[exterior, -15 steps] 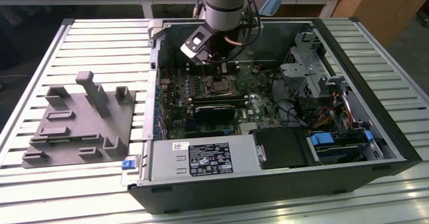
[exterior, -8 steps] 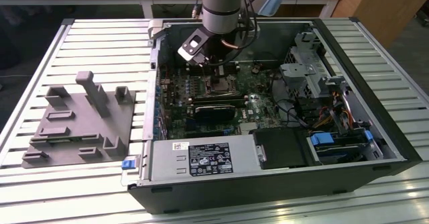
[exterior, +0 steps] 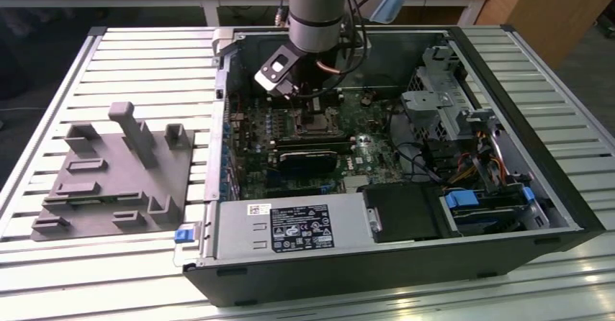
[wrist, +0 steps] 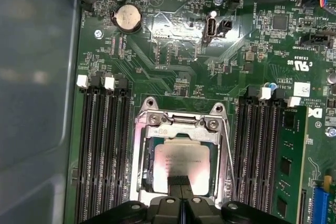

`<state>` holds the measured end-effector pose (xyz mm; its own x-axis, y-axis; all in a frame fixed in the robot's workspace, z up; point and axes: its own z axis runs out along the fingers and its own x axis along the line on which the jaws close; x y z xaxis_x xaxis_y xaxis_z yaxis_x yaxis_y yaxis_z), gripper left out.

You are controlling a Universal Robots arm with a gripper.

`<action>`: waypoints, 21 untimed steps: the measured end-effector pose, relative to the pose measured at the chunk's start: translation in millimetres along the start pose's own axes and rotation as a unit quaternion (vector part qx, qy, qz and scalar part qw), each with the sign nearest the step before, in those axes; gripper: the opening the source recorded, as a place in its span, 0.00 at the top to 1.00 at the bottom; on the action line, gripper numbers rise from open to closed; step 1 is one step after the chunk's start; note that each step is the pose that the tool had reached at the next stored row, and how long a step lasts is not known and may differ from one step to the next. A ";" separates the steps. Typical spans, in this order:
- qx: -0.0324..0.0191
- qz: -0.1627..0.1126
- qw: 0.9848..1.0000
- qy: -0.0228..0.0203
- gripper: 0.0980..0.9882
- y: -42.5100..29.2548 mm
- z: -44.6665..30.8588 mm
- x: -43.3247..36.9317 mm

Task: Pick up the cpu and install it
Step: 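Close the cpu cover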

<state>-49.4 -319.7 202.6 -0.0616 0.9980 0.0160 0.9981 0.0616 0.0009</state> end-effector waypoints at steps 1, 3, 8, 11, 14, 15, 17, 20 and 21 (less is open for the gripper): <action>0.000 0.000 1.000 0.000 0.99 0.0 0.2 0.0; 0.000 0.000 1.000 0.000 0.99 0.4 0.7 0.0; 0.000 0.000 1.000 0.001 0.99 2.6 1.1 0.1; 0.000 0.000 1.000 0.001 0.99 3.2 0.6 0.3; 0.000 0.000 1.000 0.002 0.99 2.9 -6.2 0.4; -0.001 0.000 1.000 0.002 0.99 2.0 -7.2 0.5; -0.002 0.000 1.000 0.001 0.99 -3.4 -7.2 0.7; -0.003 0.000 1.000 0.002 0.99 -7.5 -6.5 1.1; -0.003 0.000 1.000 0.001 0.99 -7.6 -5.7 1.0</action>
<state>-57.1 -319.3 208.3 -0.0616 0.9979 0.0189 0.9981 0.0615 0.0063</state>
